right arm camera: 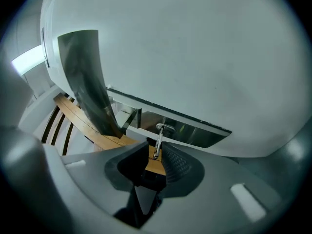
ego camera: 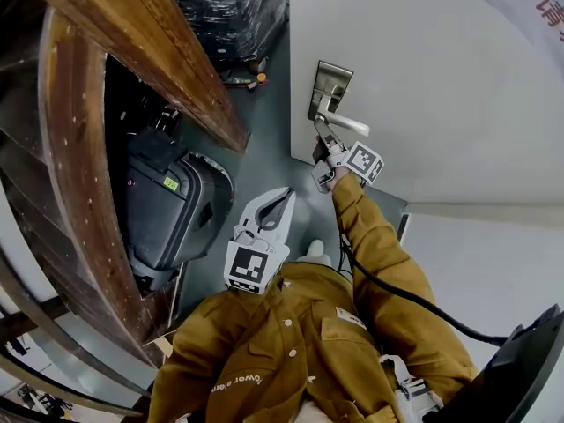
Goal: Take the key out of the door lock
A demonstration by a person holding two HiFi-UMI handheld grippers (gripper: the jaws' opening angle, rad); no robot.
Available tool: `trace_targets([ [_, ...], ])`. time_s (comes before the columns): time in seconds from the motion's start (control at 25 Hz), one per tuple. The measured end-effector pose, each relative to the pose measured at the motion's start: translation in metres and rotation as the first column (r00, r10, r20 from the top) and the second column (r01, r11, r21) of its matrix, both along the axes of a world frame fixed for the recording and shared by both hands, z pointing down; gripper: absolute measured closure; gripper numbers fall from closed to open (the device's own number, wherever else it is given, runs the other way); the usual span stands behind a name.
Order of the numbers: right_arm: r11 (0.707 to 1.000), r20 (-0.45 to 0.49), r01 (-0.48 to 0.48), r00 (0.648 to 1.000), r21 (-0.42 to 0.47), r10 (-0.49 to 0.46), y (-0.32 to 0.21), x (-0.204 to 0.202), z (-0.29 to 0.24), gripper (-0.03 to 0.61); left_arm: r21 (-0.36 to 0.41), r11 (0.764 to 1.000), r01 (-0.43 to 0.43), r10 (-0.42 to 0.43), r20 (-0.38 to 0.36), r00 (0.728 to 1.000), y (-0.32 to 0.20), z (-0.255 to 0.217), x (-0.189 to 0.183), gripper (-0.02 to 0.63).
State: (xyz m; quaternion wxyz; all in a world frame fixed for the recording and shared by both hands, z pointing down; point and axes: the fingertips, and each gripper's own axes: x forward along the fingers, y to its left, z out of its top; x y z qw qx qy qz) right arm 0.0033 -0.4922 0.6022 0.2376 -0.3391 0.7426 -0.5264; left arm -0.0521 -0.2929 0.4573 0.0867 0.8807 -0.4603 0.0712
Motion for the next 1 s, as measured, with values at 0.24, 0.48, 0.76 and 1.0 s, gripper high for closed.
trace_targets([
  [0.24,0.999,0.105,-0.038,0.994,-0.022,0.040,-0.002,0.000,0.002,0.537,-0.005,1.000,-0.008,0.008,-0.003,1.000,0.002,0.001,0.003,0.615],
  [0.48,1.000,-0.029,-0.029,0.999,-0.002,0.029,0.002,0.000,0.003,0.534,-0.015,1.000,-0.020,0.020,-0.004,1.000,0.005,0.001,0.009,0.615],
  [0.76,0.994,0.163,-0.053,0.984,-0.095,0.068,0.011,0.001,0.003,0.549,-0.007,1.000,-0.016,0.016,-0.012,1.000,0.010,-0.005,0.011,0.615],
  [1.0,0.996,0.131,-0.043,0.990,-0.078,0.053,0.026,-0.002,0.003,0.548,-0.004,1.000,-0.018,0.018,-0.019,1.000,0.017,-0.004,0.014,0.615],
])
